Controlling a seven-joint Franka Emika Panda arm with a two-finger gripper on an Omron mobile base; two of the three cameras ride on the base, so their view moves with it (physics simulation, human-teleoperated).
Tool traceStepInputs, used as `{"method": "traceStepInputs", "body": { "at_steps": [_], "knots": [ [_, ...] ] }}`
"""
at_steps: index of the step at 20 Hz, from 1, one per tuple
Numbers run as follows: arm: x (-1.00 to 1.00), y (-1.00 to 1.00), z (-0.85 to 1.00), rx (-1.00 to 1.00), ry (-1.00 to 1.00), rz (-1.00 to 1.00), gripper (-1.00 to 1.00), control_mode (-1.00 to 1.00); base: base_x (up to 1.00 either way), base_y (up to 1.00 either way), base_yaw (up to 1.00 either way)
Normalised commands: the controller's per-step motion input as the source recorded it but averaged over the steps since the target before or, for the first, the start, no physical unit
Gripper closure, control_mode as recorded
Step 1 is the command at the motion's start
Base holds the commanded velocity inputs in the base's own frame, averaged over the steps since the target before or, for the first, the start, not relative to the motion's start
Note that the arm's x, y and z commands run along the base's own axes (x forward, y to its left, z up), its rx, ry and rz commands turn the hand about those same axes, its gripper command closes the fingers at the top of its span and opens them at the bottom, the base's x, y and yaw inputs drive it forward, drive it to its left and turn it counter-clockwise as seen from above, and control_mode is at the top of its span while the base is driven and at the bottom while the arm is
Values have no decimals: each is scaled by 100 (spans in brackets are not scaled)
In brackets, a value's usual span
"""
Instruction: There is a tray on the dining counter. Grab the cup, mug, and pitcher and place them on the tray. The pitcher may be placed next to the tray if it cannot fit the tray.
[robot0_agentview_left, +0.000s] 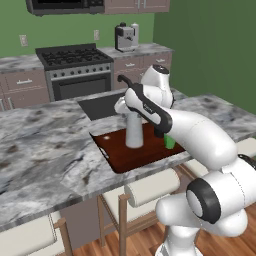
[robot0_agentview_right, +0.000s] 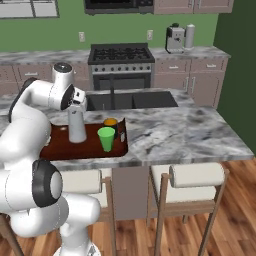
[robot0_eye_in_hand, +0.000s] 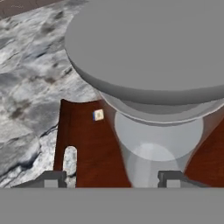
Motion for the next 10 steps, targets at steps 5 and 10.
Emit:
{"method": "traceStepInputs", "body": {
  "at_steps": [5,10],
  "knots": [
    [0,0,0,0,0,0,-100,-100,0,0,0],
    [-5,0,4,0,-2,0,-100,-100,0,0,0]
  ]
}}
